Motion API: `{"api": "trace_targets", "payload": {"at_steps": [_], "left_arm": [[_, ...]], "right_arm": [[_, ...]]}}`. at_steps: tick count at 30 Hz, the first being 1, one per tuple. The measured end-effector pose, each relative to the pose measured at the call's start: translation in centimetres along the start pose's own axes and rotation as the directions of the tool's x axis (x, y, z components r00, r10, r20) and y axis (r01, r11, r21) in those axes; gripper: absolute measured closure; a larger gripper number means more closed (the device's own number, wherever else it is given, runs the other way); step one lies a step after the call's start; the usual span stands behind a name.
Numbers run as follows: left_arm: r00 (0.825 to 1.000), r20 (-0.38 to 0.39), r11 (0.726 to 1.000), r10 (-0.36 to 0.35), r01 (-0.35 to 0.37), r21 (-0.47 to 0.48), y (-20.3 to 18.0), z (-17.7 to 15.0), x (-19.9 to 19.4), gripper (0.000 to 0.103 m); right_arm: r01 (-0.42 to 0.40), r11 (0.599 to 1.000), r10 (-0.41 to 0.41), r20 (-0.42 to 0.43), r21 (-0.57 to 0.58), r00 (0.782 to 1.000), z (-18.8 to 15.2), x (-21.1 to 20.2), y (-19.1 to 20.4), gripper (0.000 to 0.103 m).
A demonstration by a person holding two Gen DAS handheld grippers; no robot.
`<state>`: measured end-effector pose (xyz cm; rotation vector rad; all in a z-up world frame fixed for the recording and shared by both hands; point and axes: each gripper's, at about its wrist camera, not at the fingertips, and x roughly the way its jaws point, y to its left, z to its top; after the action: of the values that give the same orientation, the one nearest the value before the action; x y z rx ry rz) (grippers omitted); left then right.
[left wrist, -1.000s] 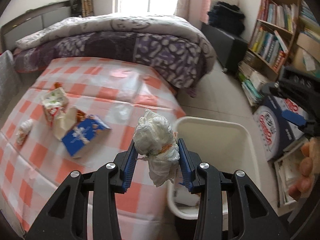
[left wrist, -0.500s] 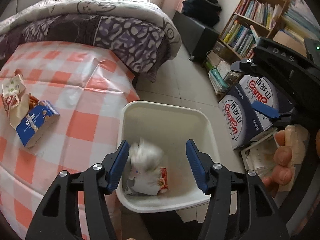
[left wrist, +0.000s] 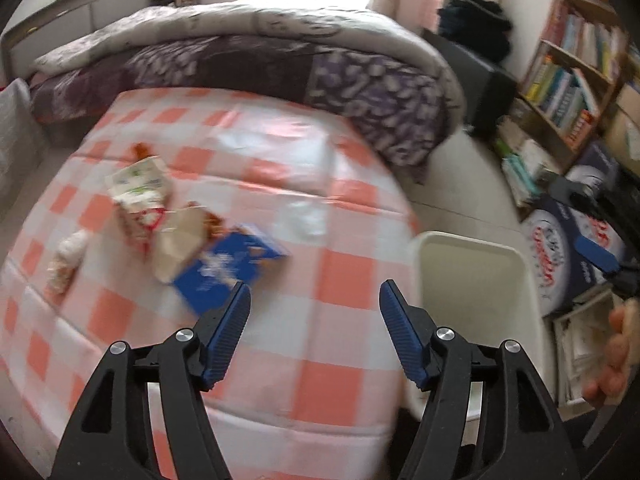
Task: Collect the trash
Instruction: 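Grasp the rolled white diaper with the left tool while the right tool grasps the blue biscuit box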
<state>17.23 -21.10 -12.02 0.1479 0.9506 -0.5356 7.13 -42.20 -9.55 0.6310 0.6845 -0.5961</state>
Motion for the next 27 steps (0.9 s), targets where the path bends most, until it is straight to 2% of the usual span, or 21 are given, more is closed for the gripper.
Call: {"api": "trace_targets", "payload": {"at_steps": [3, 7, 13, 17, 19, 23, 24, 27], "left_arm": [[0.997, -0.016, 0.997, 0.071, -0.071, -0.009, 3.2, 0.6, 0.3, 0.037], [0.984, -0.056, 0.985, 0.171, -0.171, -0.011, 7.9, 1.4, 1.1, 0.036], [0.945, -0.124, 0.951, 0.301, -0.307, -0.031, 16.3, 2.0, 3.6, 0.036], [0.922, -0.170, 0.930, 0.347, -0.362, -0.060, 20.7, 2.2, 5.4, 0.036], [0.912, -0.195, 0.923, 0.360, -0.378, -0.067, 22.7, 2.0, 6.4, 0.036], [0.908, -0.225, 0.922, 0.354, -0.379, -0.082, 25.1, 1.5, 7.8, 0.036], [0.908, -0.229, 0.923, 0.350, -0.376, -0.080, 25.4, 1.4, 8.0, 0.036], [0.926, -0.224, 0.939, 0.303, -0.331, -0.099, 26.3, 1.1, 8.4, 0.036]], "right_arm": [[-0.007, 0.999, 0.006, -0.023, -0.038, 1.000, -0.8, 0.7, 1.9, 0.015], [-0.015, 0.996, 0.010, -0.051, -0.087, 0.999, -1.9, 1.5, 4.2, 0.015], [-0.023, 0.986, 0.005, -0.111, -0.165, 0.994, -4.2, 3.5, 8.1, 0.014], [-0.034, 0.981, 0.002, -0.165, -0.192, 0.986, -5.9, 5.2, 10.3, 0.014], [-0.040, 0.979, -0.001, -0.202, -0.199, 0.979, -6.9, 6.2, 11.3, 0.014], [-0.049, 0.977, -0.007, -0.261, -0.208, 0.965, -8.9, 8.2, 13.5, 0.014], [-0.054, 0.978, -0.005, -0.283, -0.201, 0.959, -9.4, 8.9, 14.1, 0.014], [-0.043, 0.983, -0.015, -0.310, -0.181, 0.951, -10.5, 10.3, 15.1, 0.014]]}}
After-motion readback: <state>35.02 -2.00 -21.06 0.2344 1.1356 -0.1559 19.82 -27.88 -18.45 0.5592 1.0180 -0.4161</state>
